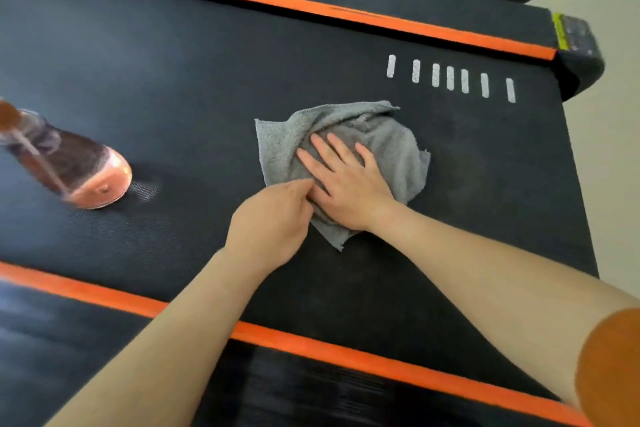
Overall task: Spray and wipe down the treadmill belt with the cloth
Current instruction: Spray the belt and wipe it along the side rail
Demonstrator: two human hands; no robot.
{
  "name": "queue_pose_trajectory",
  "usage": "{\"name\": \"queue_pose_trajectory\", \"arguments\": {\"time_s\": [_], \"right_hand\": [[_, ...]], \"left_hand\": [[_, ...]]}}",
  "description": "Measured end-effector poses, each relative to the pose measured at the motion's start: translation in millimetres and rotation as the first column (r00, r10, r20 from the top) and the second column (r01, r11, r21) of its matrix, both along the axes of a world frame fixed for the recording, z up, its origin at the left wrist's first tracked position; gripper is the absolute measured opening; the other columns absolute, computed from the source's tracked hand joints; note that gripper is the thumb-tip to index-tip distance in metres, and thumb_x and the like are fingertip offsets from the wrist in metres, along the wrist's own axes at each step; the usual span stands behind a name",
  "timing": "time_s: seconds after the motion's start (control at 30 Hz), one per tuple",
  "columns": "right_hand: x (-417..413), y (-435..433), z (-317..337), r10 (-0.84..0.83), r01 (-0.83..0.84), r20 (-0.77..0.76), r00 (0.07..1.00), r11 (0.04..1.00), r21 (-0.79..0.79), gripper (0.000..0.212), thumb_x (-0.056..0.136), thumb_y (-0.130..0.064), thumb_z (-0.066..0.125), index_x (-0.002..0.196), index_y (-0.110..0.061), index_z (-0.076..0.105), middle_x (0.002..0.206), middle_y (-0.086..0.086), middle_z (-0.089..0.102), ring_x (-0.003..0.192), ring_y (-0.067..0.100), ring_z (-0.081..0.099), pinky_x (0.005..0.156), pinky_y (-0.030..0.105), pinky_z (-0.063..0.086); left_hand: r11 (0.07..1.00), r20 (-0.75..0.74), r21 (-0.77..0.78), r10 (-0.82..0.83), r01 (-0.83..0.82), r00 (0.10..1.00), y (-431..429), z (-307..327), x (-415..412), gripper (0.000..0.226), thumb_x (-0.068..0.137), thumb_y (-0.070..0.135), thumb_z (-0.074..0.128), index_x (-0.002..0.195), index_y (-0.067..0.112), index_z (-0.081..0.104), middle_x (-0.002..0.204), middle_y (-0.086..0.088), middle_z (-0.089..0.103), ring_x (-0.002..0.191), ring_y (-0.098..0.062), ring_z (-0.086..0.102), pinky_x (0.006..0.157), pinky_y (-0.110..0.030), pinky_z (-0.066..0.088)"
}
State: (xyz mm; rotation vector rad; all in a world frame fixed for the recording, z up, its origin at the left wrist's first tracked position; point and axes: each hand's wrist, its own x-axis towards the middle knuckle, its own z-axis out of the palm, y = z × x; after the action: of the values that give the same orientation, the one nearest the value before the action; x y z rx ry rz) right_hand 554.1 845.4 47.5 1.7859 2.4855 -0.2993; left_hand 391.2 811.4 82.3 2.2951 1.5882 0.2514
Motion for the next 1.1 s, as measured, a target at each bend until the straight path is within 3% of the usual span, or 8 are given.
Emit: {"name": "queue_pose_trajectory", "arguments": {"time_s": [0.2,0.37,0.5,0.67,0.8,0.87,0.97,1.1], "right_hand": [[29,-145,5,0.249,-0.260,-0.090,0.964,0.953,-0.155,0.066,0.095,-0.060,0.009,0.157,-0.038,0.010,0.167,-0.005,-0.007,0.151,0.017,-0.015,0.118,0.050,-0.010],[79,-171,17,0.179,-0.191,-0.070,0.981,0.952,-0.239,0.064,0.094,-0.062,0.009,0.156,-0.046,0.005,0.162,-0.018,-0.021,0.142,0.004,-0.031,0.116,0.043,-0.018],[93,-186,14,0.082,-0.106,-0.115,0.990,0.969,-0.224,0.067,0.090,-0.063,0.001,0.155,-0.048,0.001,0.161,-0.023,-0.018,0.141,0.001,-0.029,0.116,0.042,-0.015],[95,-166,-3,0.088,-0.088,-0.114,0.990,0.996,-0.002,0.063,0.096,-0.060,0.029,0.154,-0.036,0.028,0.164,-0.011,0.021,0.151,0.015,0.018,0.117,0.051,0.015],[96,-119,-6,0.089,-0.089,-0.103,0.991,0.996,0.009,0.066,0.094,-0.062,0.025,0.155,-0.037,0.023,0.164,-0.010,0.022,0.150,0.016,0.020,0.117,0.052,0.015],[107,-81,-5,-0.027,0.029,-0.082,0.996,0.999,0.026,0.065,0.097,-0.061,0.019,0.157,-0.038,0.014,0.166,-0.012,0.012,0.152,0.014,0.010,0.119,0.052,0.008],[130,-36,-2,-0.263,0.263,-0.025,0.965,0.965,0.022,0.065,0.100,-0.059,0.016,0.159,-0.033,0.008,0.167,-0.010,0.002,0.153,0.014,0.001,0.121,0.053,0.004],[115,-81,-5,-0.184,0.186,-0.042,0.982,0.982,0.034,0.065,0.100,-0.057,0.012,0.159,-0.029,0.011,0.167,-0.005,0.003,0.154,0.017,0.002,0.120,0.056,0.006]], "left_hand": [[0.973,-0.173,-0.203,0.077,-0.112,0.982,-69,13,15,0.030,0.096,0.026,0.043,0.123,0.028,0.056,0.105,-0.005,0.071,0.099,-0.030,0.065,0.077,-0.036,0.048],[0.996,-0.247,-0.085,-0.040,0.020,0.968,-106,0,64,0.020,0.102,0.028,0.037,0.119,0.021,0.043,0.103,-0.004,0.068,0.094,-0.028,0.067,0.068,-0.036,0.043],[0.992,-0.286,-0.046,-0.123,0.115,0.950,-121,-6,83,0.028,0.098,0.025,0.039,0.125,0.017,0.043,0.109,-0.002,0.059,0.099,-0.025,0.062,0.077,-0.036,0.049],[0.992,-0.224,0.109,-0.032,0.057,0.974,-115,-23,84,0.041,0.081,0.025,0.058,0.120,0.010,0.058,0.094,-0.005,0.056,0.079,-0.026,0.060,0.051,-0.036,0.053],[0.993,-0.253,0.118,0.060,-0.031,0.966,-96,-23,87,0.054,0.085,0.029,0.047,0.134,0.006,0.055,0.106,-0.011,0.058,0.089,-0.032,0.058,0.058,-0.039,0.052],[1.000,-0.274,0.027,-0.008,0.016,0.962,-88,-14,90,0.065,0.092,0.041,0.025,0.145,0.010,0.044,0.137,-0.011,0.052,0.119,-0.032,0.054,0.080,-0.043,0.053],[0.979,-0.266,-0.150,-0.171,0.134,0.949,-86,-5,89,0.067,0.098,0.049,0.009,0.156,0.019,0.024,0.163,-0.003,0.020,0.150,-0.022,0.019,0.115,-0.043,0.032],[0.999,-0.091,0.025,-0.018,0.021,0.996,-89,-4,70,0.062,0.096,0.043,0.019,0.132,0.014,0.059,0.134,-0.005,0.058,0.121,-0.028,0.056,0.098,-0.042,0.050]]}}
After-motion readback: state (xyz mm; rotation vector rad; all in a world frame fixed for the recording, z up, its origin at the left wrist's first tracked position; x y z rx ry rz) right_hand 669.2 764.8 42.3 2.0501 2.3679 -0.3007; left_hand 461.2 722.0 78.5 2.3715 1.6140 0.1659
